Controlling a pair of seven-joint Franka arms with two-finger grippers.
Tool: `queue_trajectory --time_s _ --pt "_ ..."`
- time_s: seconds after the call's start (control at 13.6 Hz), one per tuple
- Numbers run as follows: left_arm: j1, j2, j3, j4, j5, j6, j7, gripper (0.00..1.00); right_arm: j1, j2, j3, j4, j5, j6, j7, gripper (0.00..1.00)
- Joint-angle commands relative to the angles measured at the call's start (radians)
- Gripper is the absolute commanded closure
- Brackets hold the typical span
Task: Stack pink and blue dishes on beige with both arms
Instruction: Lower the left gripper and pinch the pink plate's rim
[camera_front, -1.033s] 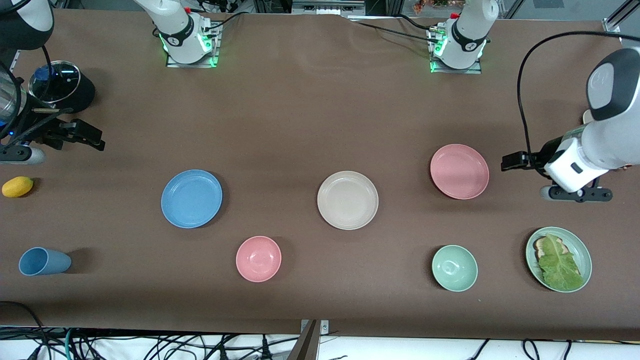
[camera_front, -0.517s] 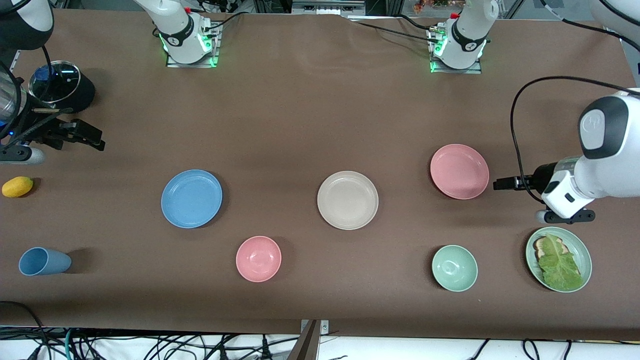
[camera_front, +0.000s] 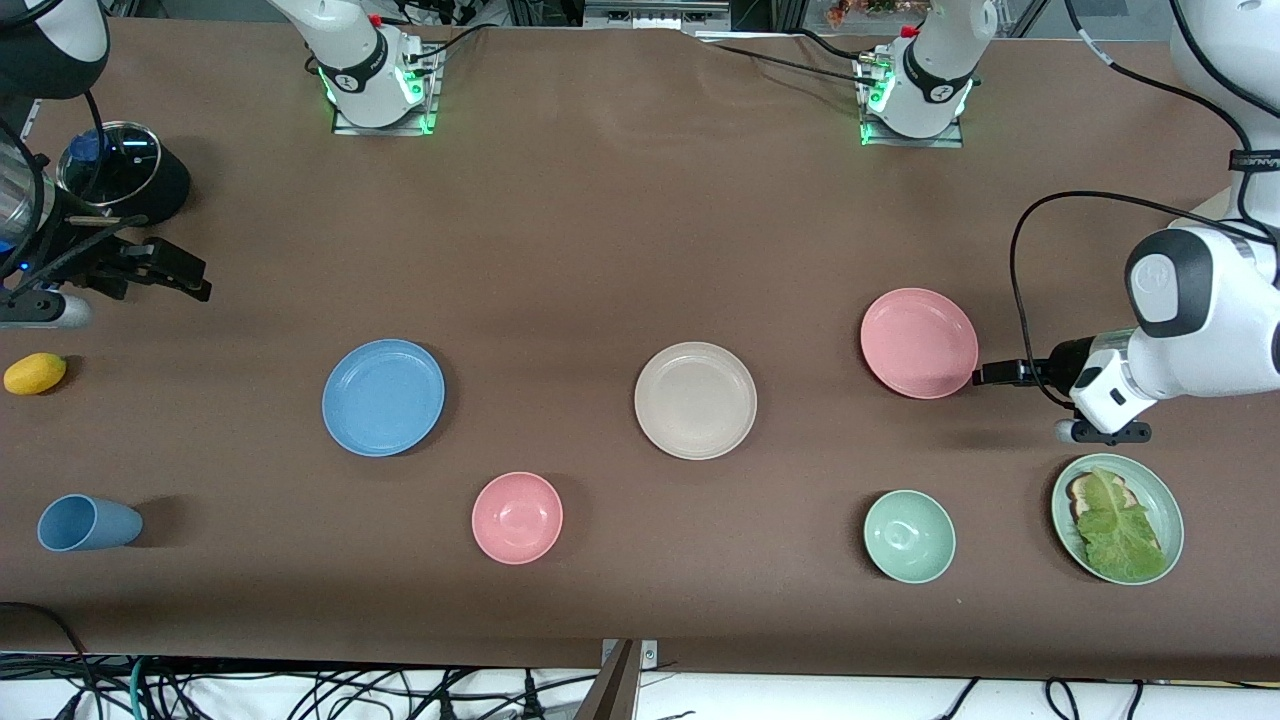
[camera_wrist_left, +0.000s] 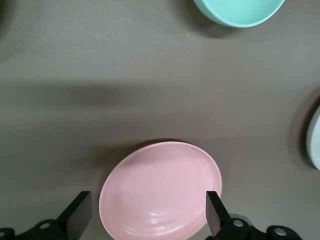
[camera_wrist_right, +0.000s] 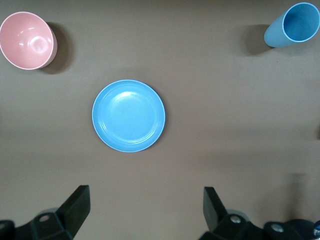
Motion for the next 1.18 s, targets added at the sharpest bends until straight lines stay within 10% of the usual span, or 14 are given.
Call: queue_trajectory --time_s 0.0,1.11 --pt "0.002 -0.085 0.024 -0.170 -0.068 0.119 0.138 0.00 -0.004 -0.021 0.003 -0.018 -0.006 0.000 0.005 0.00" --pt "0.008 -0.025 0.060 -0.416 -0.413 0.431 0.631 0.00 -0.004 -0.021 0.003 -0.018 -0.004 -0.001 0.000 0.00"
